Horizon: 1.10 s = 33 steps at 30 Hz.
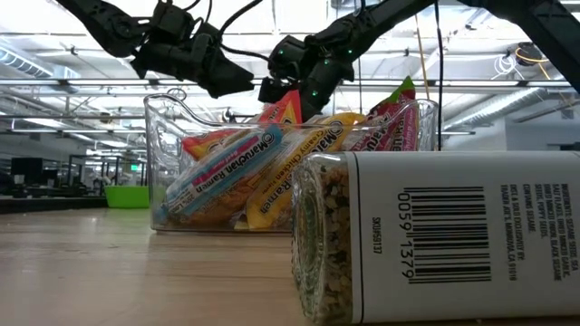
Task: Pick & Place Food Item
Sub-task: Put the green seasoning bottle into the middle transparent bin, then put the white seasoning bottle into the middle transparent bin
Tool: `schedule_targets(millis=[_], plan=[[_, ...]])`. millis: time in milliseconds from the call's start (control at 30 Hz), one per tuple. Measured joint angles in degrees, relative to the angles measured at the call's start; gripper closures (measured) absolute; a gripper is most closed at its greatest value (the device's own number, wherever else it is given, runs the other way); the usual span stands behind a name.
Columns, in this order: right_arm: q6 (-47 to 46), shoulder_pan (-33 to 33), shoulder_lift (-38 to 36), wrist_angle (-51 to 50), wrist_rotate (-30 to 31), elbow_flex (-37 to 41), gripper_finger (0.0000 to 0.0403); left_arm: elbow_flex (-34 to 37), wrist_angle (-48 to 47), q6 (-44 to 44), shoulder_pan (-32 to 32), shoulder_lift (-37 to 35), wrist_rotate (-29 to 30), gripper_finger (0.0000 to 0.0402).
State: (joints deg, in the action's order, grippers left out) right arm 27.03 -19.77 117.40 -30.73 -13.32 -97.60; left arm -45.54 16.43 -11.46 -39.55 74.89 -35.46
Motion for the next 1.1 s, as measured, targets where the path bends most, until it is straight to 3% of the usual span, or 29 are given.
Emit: schedule_targets(millis=[433, 567, 733, 1100], plan=[[0.74, -0.11, -0.24, 0.61, 1.80, -0.04, 0.0211, 0.00, -0.46, 0.07, 0.04, 0.00, 0.00, 0.0151], [1.16, 0.09, -0.24, 1.56, 6.64, -0.04, 0.0157, 0.00, -1.37, 0.09, 0.04, 0.00, 0.03, 0.0151], [0.61, -0.07, -0.37, 3.30, 6.71, -0.04, 0.0103, 0.00, -1.81, 0.27, 0.09, 0.00, 0.02, 0.0151], [2.26, 1.88, -8.99, 0.90, 5.82, -0.04, 0.0103, 0.00, -0.51, -0.10, 1.49, 0.00, 0.01, 0.0151]])
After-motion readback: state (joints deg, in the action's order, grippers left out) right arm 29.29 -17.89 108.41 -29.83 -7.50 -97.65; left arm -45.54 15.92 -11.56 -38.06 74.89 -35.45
